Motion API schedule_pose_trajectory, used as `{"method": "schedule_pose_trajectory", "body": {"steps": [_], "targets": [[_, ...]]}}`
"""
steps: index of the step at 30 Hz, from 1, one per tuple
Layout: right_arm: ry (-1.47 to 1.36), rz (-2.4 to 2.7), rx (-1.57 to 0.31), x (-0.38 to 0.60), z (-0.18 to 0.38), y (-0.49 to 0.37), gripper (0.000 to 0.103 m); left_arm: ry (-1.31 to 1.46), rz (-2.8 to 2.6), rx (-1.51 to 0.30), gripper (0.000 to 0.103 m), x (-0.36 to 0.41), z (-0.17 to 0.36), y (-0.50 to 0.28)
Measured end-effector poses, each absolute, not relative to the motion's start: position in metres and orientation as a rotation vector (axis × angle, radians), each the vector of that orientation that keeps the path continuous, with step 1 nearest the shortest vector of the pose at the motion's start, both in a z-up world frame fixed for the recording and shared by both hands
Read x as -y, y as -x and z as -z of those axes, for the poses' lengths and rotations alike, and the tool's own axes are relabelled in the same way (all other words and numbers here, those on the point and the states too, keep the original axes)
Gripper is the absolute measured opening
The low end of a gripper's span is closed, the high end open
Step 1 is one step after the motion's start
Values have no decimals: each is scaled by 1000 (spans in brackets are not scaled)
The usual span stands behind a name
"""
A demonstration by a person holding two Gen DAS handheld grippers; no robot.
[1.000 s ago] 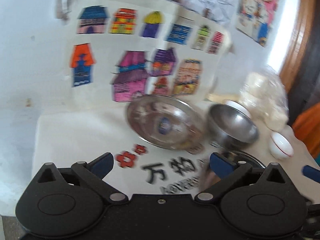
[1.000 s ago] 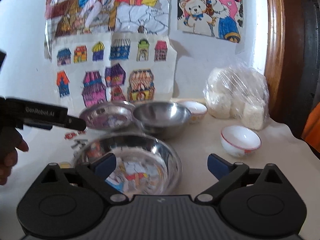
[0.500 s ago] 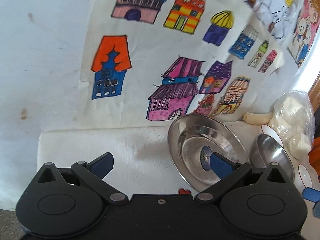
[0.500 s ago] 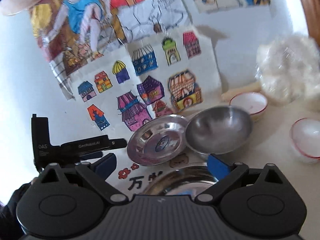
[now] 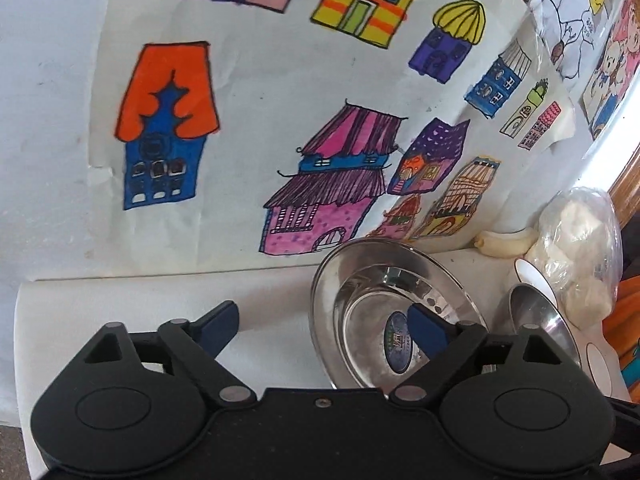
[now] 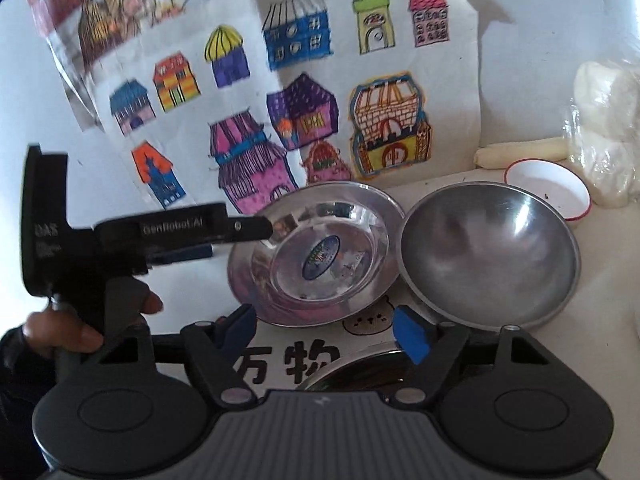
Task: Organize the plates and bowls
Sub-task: 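Move the left tool to the blue-sticker steel plate and grasp its rim, then lift the blue-sticker plate with the left gripper and carry it over the large plate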
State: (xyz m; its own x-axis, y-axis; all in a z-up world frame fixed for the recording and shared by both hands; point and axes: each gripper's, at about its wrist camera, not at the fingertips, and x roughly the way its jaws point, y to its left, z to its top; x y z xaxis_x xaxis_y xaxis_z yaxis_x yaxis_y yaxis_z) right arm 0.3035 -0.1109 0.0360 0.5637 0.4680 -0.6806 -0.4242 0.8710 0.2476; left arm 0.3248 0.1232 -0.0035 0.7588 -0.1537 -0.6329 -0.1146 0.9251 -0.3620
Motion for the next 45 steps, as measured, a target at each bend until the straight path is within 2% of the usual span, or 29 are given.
{"method": "schedule_pose_trajectory", "body": {"steps": [3, 5, 9, 11, 14, 16, 22, 29, 33, 37, 45], "targets": [[-33, -506, -830, 104, -30, -308, 75, 375, -5, -720, 89, -118, 3, -327], [-15, -493, -838, 99, -26, -311, 73, 358, -10, -726, 84, -113, 3, -329], [-28, -486, -850, 95, -22, -314, 67, 351, -12, -730, 69, -108, 4, -330], [-44, -481, -854, 95, -20, -317, 64, 353, -15, -733, 56, -107, 5, -330], [-65, -463, -854, 95, -18, -320, 60, 368, -8, -741, 45, -107, 6, -330], [-79, -457, -853, 96, -17, -321, 55, 375, -7, -745, 34, -107, 8, -331], [-83, -435, -852, 102, -16, -324, 39, 371, -39, -751, 19, -109, 9, -331], [-90, -416, -853, 100, -16, -324, 39, 386, -37, -753, 18, -112, 10, -327], [-120, -412, -864, 103, -15, -324, 29, 390, -43, -761, 18, -115, 7, -320], [-149, -443, -880, 108, -16, -321, 25, 364, -48, -769, 18, -116, 3, -310], [-203, -483, -898, 109, -13, -322, 26, 391, -28, -788, 21, -129, 3, -299]]}}
